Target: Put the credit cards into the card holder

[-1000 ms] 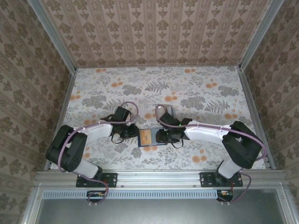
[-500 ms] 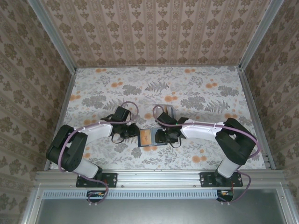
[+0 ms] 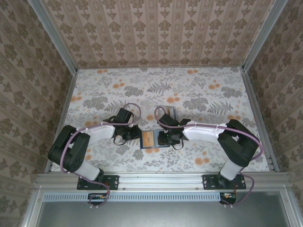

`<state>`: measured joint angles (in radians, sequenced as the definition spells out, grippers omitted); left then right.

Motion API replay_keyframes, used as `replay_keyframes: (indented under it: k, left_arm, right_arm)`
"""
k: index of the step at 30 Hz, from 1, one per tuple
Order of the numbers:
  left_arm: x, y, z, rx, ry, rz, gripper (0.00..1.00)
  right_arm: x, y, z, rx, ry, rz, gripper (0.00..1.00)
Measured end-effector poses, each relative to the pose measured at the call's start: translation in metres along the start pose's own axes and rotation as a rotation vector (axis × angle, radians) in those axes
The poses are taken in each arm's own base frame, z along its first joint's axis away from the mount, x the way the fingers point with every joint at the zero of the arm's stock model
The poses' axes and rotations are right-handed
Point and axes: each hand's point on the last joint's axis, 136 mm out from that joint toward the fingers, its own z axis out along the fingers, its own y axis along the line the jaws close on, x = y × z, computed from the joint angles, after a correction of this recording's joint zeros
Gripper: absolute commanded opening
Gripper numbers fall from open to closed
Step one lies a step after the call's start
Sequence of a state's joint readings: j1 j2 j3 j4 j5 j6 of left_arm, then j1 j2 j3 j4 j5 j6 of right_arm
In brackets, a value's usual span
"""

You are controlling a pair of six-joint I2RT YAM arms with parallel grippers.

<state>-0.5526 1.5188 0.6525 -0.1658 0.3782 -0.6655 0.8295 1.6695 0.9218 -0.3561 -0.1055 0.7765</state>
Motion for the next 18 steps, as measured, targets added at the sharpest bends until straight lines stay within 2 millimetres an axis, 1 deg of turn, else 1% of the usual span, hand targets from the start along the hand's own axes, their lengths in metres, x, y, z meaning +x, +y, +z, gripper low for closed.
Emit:
replay_keyframes:
  k: [11, 15, 18]
  left_arm:
    - [0.000, -0.002, 0.002, 0.006, 0.001, 0.005, 0.17]
    - [0.000, -0.002, 0.002, 0.008, 0.003, 0.005, 0.17]
    - [0.000, -0.002, 0.002, 0.009, 0.003, 0.005, 0.17]
  right_arm:
    - [-0.003, 0.003, -0.002, -0.007, -0.007, -0.022, 0.29]
    - [-0.005, 0.008, -0.002, -0.028, -0.014, -0.025, 0.36]
    - [-0.008, 0.017, -0.002, -0.075, -0.021, -0.036, 0.39]
